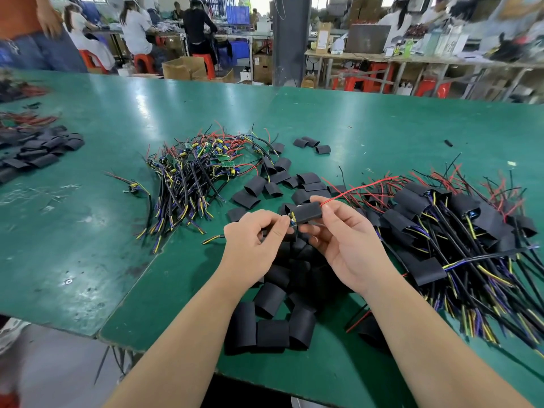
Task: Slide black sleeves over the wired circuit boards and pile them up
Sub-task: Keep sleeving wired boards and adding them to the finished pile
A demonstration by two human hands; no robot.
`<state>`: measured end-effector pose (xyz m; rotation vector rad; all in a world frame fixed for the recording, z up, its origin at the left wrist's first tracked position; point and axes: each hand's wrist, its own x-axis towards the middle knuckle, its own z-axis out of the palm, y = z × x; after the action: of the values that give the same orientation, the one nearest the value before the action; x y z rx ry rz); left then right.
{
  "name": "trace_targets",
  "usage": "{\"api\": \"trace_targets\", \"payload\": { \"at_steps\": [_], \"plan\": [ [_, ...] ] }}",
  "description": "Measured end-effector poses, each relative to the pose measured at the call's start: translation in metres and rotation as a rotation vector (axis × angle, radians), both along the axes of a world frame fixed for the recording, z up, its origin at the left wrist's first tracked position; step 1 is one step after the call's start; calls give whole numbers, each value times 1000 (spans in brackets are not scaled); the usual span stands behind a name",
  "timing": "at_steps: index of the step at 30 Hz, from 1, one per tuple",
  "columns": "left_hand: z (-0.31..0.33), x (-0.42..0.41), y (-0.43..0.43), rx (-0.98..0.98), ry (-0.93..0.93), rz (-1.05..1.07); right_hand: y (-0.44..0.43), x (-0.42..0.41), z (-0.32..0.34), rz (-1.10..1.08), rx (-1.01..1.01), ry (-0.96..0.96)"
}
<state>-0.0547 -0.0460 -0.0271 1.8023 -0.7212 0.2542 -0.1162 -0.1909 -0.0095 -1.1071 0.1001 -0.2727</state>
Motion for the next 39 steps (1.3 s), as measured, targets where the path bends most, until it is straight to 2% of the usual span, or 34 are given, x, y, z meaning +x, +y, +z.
{"api": "trace_targets", "payload": {
  "at_steps": [18, 26, 28, 31, 39],
  "plan": [
    [-1, 0, 0, 33, -63, 33, 3, -1, -4, 10, -150, -34],
    [2, -6, -2, 62, 1, 13, 1, 0, -6, -48, -124, -24],
    [1, -3, 0, 62, 2, 29, 2, 1, -7, -66, -178, -23],
    [-1, 1, 5, 74, -61, 49, 4, 0, -7, -82, -267, -22],
    [-1, 3, 7, 171, -224, 146, 7, -3, -8, -33, -301, -28]
  ]
}}
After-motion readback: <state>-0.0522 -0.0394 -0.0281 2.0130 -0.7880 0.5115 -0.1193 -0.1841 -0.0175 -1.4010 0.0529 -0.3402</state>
